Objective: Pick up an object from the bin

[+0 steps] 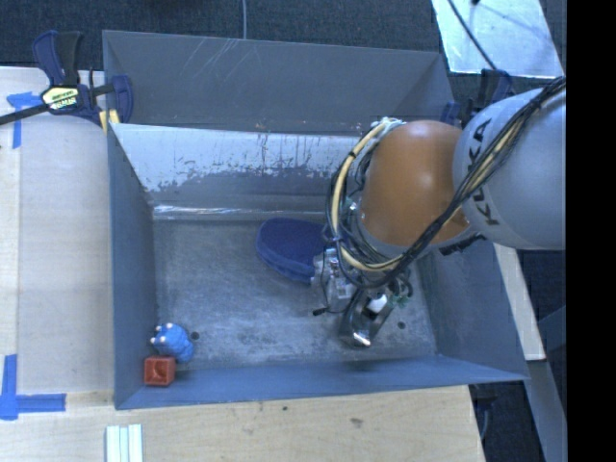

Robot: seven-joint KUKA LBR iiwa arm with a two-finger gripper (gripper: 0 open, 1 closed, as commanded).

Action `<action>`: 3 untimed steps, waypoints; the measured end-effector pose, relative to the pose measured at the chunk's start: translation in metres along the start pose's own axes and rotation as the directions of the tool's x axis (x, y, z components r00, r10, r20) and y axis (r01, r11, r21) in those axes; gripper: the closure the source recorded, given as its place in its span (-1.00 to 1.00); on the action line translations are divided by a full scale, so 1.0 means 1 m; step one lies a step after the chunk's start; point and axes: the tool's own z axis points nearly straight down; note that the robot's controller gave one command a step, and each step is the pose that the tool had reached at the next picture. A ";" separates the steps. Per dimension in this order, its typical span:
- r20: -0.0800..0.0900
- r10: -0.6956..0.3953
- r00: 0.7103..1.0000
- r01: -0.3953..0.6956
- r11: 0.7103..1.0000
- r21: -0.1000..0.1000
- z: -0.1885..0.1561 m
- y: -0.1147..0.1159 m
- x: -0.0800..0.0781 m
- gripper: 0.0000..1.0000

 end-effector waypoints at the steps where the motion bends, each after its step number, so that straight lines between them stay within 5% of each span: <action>1: 0.011 0.107 0.994 -0.108 0.994 0.007 -0.040 -0.080 -0.003 1.00; 2: 0.006 0.100 0.995 -0.100 0.995 0.004 -0.038 -0.075 -0.003 -1.00; 3: 0.023 0.483 0.875 -0.483 0.876 -0.002 0.056 -0.027 -0.007 -1.00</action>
Offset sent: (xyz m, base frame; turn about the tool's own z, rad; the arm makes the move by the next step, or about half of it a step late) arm 0.0096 -0.0739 0.0372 0.0993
